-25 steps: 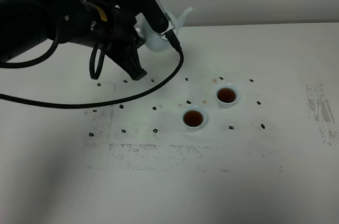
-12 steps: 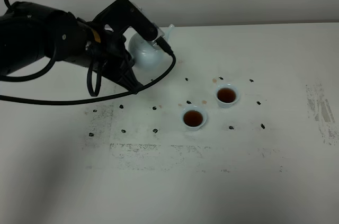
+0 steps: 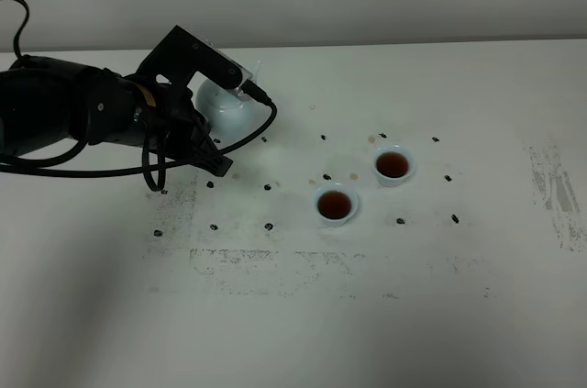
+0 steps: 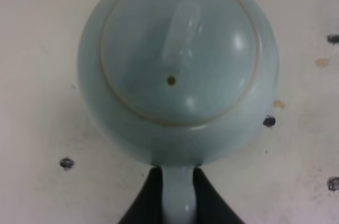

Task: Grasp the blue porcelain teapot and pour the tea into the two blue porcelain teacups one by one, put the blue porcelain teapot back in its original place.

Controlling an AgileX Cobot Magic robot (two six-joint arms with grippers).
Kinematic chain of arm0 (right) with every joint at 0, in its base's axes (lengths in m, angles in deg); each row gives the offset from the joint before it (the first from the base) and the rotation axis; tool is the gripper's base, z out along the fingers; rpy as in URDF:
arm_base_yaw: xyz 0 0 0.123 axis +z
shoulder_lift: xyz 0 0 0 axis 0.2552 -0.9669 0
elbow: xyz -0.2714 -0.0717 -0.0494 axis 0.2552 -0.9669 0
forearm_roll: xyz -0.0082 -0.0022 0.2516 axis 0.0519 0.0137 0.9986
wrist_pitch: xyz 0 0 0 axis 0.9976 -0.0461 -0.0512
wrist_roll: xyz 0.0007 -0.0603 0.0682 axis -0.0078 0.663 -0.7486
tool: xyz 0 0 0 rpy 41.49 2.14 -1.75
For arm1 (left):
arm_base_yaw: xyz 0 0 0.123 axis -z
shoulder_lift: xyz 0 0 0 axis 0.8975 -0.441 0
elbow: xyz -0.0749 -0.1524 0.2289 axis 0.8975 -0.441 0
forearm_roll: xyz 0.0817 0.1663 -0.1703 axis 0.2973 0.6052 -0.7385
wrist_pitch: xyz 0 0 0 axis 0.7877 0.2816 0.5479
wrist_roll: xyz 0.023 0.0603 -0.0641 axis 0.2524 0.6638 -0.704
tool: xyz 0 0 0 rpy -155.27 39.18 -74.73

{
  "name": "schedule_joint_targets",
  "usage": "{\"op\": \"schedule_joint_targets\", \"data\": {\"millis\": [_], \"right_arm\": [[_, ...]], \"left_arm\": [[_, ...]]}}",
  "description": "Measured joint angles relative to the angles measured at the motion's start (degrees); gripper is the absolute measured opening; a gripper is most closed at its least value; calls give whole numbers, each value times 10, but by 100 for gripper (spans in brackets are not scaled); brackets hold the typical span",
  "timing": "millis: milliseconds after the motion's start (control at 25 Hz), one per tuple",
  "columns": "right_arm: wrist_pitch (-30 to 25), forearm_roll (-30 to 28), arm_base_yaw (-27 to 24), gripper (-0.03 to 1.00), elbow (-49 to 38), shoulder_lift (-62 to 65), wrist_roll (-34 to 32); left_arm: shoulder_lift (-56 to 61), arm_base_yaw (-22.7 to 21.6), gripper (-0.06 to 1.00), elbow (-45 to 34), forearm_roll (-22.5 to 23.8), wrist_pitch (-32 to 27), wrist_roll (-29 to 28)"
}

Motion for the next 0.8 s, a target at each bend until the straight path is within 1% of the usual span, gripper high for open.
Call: {"op": "schedule_joint_targets", "data": {"millis": [160,320,440,800], "right_arm": [[0,0,0,47,0,0,0],[0,0,0,47,0,0,0],[0,0,0,47,0,0,0],[0,0,0,47,0,0,0]], "left_arm": [[-35,2,4,-1,-8,1,0],[-60,17,4,-1,-11,3,-1],[-67,30,4,-1,-17,5,-2],[-67,47,4,-1,-26,7,-2]]}}
